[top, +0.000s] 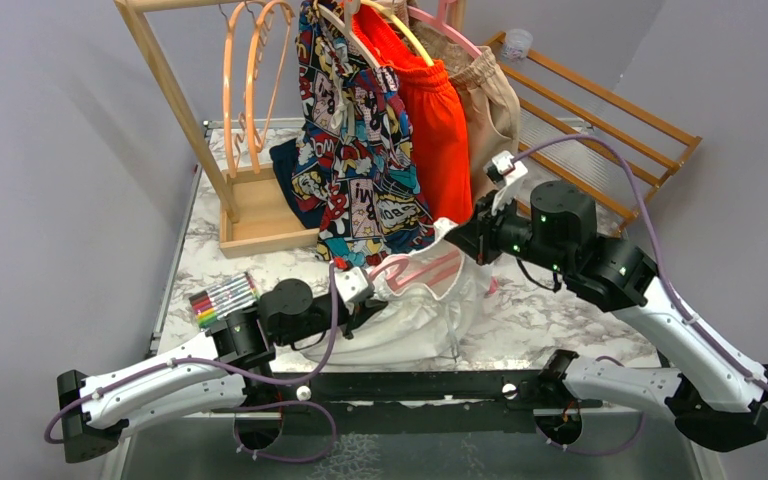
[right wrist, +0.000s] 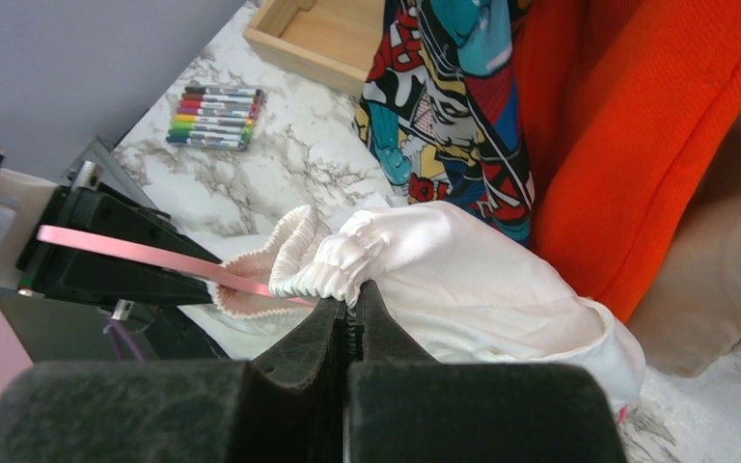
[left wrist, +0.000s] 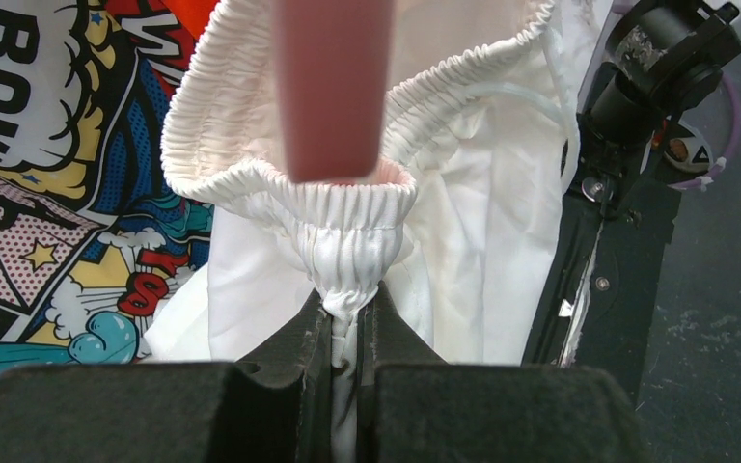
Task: Place the shorts on the hanger
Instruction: Hang the shorts on the hanger.
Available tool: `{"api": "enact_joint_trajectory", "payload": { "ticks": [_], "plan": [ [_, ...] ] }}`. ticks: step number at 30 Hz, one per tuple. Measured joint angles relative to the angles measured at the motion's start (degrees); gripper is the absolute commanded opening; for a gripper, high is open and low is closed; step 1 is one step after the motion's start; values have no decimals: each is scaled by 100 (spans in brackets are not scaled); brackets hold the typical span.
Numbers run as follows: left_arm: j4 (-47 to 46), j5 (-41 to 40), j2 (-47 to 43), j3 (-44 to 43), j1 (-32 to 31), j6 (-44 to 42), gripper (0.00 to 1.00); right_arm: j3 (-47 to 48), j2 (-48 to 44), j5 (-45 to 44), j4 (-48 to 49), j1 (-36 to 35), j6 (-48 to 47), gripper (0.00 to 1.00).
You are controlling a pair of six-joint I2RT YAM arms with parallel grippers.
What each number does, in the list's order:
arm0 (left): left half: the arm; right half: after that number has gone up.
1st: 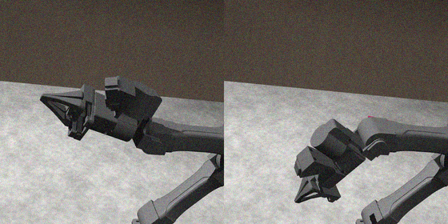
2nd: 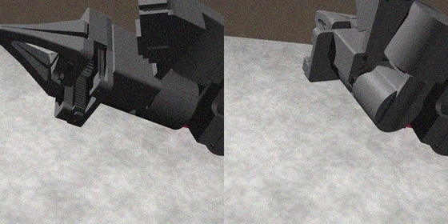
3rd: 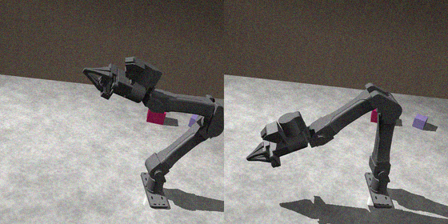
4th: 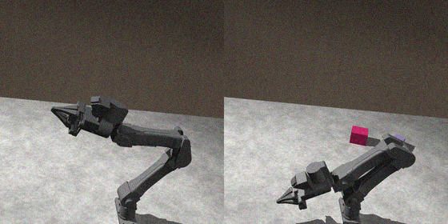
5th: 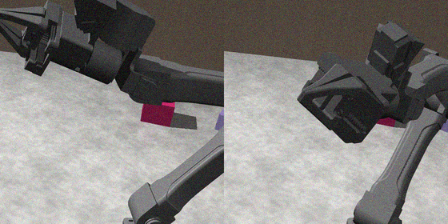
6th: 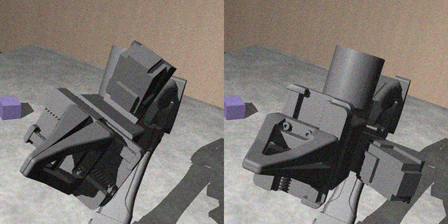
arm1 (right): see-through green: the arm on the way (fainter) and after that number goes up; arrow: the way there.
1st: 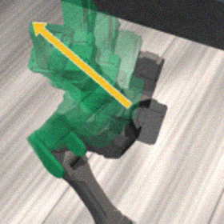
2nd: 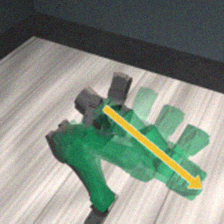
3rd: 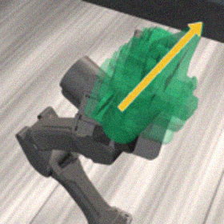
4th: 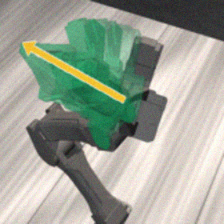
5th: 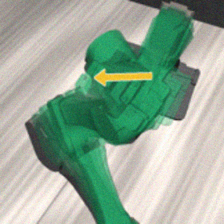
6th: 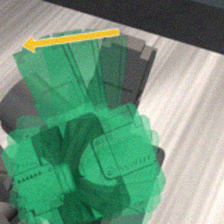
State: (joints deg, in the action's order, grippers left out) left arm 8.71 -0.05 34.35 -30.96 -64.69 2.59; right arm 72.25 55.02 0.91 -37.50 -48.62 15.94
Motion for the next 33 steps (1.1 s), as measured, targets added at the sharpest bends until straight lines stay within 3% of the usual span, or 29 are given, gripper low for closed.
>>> {"api": "enact_joint_trajectory", "payload": {
  "ticks": [11,21,28,33],
  "plan": [
    [-385,72,463,-680,0,22,0,2188,1073,1303,20,4,387,1],
    [-525,17,-284,-577,0,411,0,1224,815,1137,66,4,826,1],
    [-299,-518,-557,-518,0,640,0,1665,826,1067,37,4,841,1],
    [-304,-890,-634,-518,0,728,0,1252,688,1329,310,4,977,1]
  ]
}}
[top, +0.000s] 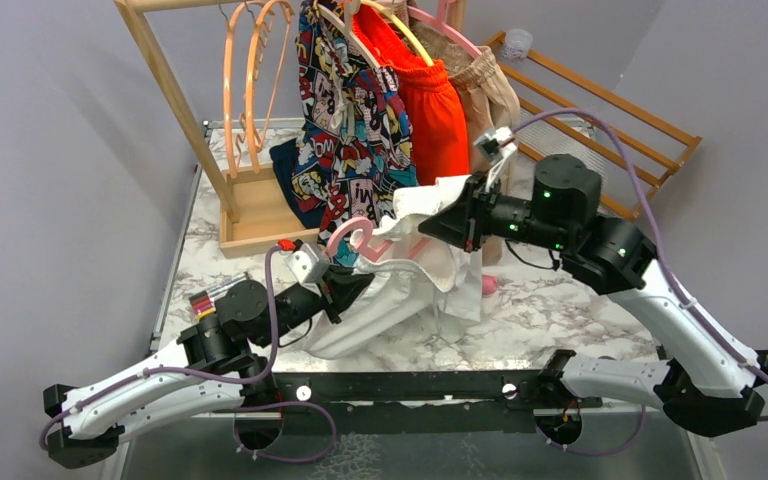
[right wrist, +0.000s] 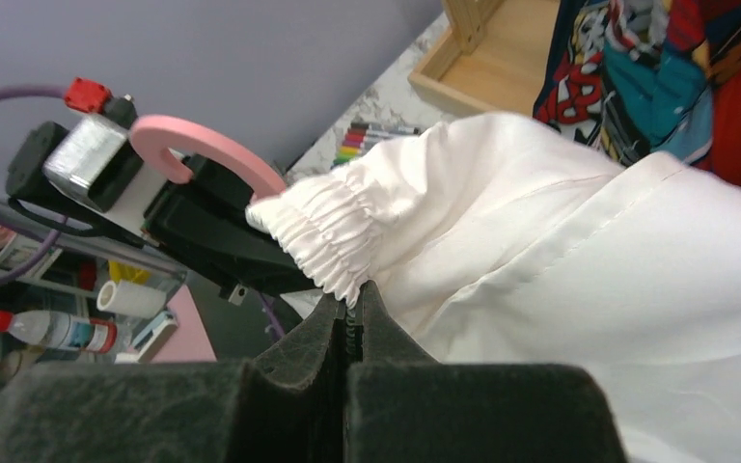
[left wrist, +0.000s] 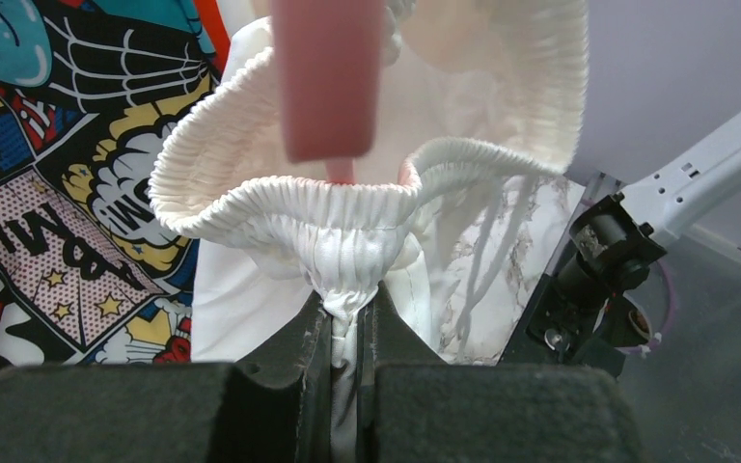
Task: Place the shorts on the hanger
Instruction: Hang the shorts on the hanger.
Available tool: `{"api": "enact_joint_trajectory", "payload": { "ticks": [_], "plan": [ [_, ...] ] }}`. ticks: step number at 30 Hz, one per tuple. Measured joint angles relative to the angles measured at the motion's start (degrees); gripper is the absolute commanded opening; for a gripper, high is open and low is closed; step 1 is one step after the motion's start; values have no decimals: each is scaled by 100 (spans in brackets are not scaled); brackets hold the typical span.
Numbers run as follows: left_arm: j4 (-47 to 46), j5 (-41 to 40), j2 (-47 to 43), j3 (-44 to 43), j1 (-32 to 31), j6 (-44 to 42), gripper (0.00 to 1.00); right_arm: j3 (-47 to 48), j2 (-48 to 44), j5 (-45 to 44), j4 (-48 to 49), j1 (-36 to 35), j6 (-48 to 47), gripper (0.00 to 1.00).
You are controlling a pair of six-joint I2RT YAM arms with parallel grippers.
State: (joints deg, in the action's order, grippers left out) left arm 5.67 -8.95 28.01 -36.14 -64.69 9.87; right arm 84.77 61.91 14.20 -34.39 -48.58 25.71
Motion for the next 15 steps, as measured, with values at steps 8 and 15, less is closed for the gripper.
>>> {"api": "enact_joint_trajectory", "payload": {
  "ticks": [8,15],
  "plan": [
    [11,-212,2,138,0,74,0,-240,463,675,-210,0,-149,54],
    [7,-286,-13,160,0,83,0,-136,313,719,-562,0,-638,86]
  ]
}}
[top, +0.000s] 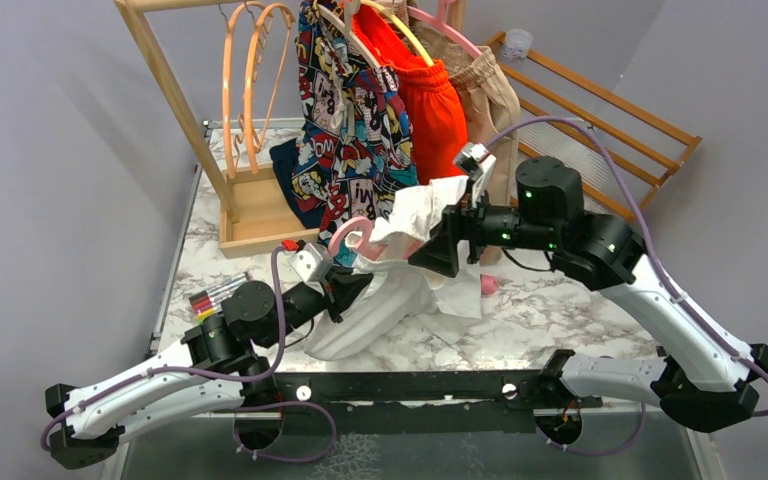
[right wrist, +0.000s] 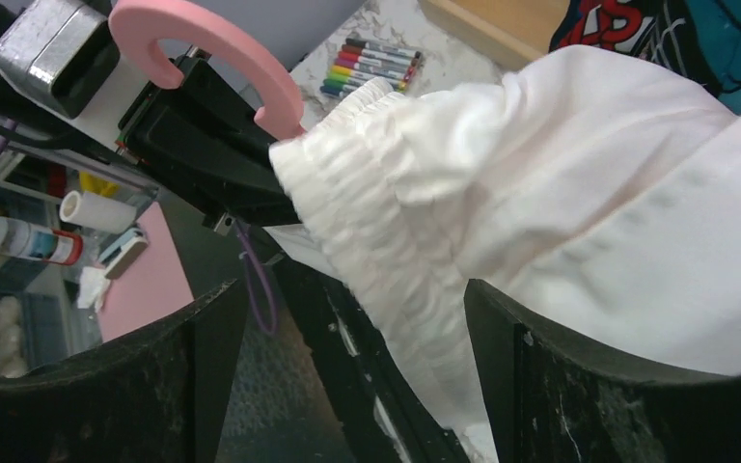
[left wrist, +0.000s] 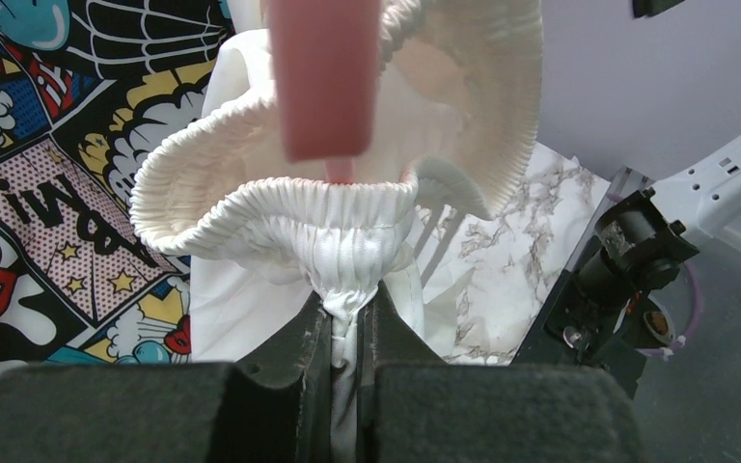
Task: Place the shorts on the hanger
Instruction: Hang the shorts on the hanger.
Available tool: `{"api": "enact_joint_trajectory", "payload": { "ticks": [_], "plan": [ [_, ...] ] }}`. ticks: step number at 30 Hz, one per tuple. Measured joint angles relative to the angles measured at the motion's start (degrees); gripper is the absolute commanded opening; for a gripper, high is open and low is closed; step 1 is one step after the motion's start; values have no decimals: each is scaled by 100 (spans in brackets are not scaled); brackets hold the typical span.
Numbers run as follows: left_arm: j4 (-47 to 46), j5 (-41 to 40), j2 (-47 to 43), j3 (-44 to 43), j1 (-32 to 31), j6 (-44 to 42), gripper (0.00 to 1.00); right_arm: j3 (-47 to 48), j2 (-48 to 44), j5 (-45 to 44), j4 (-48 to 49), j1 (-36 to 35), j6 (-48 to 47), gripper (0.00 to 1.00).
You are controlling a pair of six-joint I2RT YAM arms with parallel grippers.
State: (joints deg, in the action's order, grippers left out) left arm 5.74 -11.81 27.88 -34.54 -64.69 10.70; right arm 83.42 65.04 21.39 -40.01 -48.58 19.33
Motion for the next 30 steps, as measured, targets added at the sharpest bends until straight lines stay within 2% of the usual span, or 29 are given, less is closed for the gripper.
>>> {"api": "enact_joint_trajectory", "payload": {
  "ticks": [7,15,21,30],
  "plan": [
    [79,35,-219,0,0,-4,0,-74,-848,-540,-96,0,-586,86],
    [225,133,-555,-4,0,-20,0,-1436,-1937,-986,345,0,-863,85],
    [223,173,-588,-4,0,-20,0,-2433,-2151,-826,1014,0,-623,85],
    [229,170,-376,-94,0,-20,0,-2527,-1888,-704,1637,0,-431,82]
  ]
}}
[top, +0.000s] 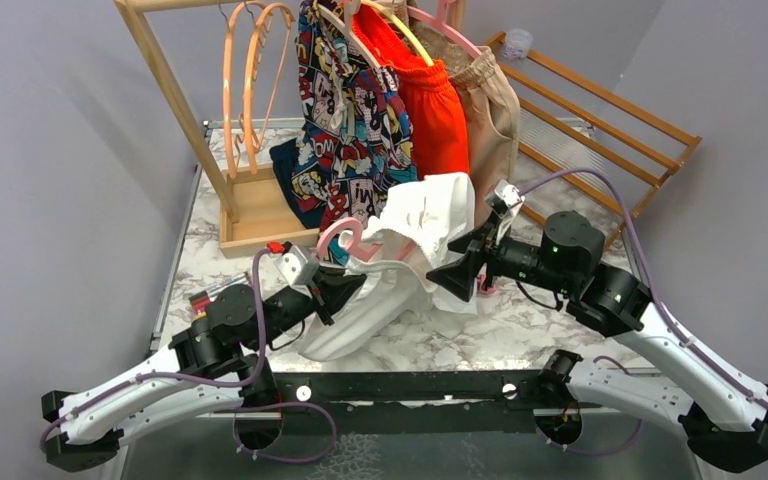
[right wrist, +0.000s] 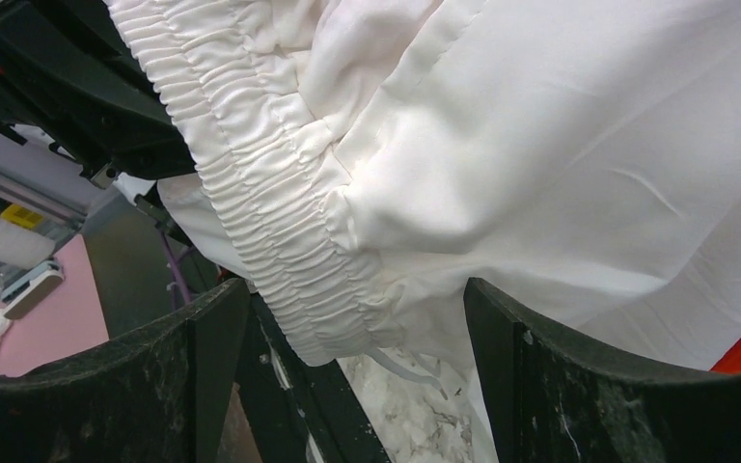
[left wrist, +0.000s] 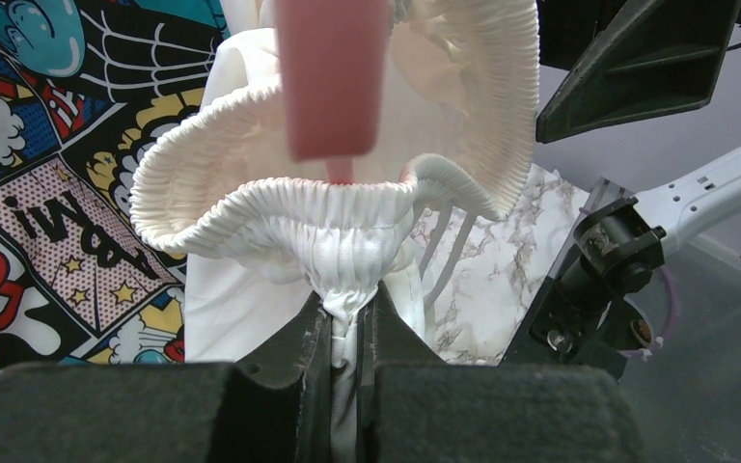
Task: Place the shorts on the hanger
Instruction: Hang the shorts on the hanger.
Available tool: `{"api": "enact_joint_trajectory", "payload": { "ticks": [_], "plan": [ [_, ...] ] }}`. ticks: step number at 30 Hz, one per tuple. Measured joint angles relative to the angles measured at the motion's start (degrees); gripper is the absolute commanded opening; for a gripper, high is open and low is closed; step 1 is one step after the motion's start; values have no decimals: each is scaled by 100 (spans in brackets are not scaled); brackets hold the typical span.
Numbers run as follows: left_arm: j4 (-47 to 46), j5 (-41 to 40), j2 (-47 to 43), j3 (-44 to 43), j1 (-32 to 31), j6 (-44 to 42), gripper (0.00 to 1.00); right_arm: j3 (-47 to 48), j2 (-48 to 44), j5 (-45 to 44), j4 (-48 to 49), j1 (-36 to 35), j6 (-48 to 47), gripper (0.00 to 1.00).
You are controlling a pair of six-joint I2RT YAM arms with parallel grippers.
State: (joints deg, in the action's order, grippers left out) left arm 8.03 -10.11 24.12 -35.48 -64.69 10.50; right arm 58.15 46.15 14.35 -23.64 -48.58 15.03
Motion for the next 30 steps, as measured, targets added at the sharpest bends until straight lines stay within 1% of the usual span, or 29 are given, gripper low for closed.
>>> {"api": "enact_joint_trajectory", "payload": {
  "ticks": [1,3,5,8,9,10,14,22,26,30],
  "plan": [
    [11,0,33,-22,0,2,0,0,17,-9,11,0,9,78],
    [26,0,85,-63,0,2,0,0,50,-50,11,0,39,64],
    [26,0,125,-90,0,0,0,0,105,-144,11,0,81,44],
    [57,-2,195,-151,0,-4,0,0,221,-264,-2,0,144,15],
    [72,-4,223,-177,0,-11,0,0,254,-280,-7,0,155,7],
    [98,-4,249,-208,0,-22,0,0,278,-282,-11,0,153,2],
    [162,-13,328,-310,0,-61,0,9,289,-131,-24,2,232,1],
    [216,-44,330,-350,0,-118,0,17,280,1390,197,4,494,1],
    [243,-44,319,-350,-2,-138,0,-28,280,2072,487,4,634,1],
    [243,-44,317,-350,-2,-142,0,-107,341,2490,785,-57,767,1]
  ]
}}
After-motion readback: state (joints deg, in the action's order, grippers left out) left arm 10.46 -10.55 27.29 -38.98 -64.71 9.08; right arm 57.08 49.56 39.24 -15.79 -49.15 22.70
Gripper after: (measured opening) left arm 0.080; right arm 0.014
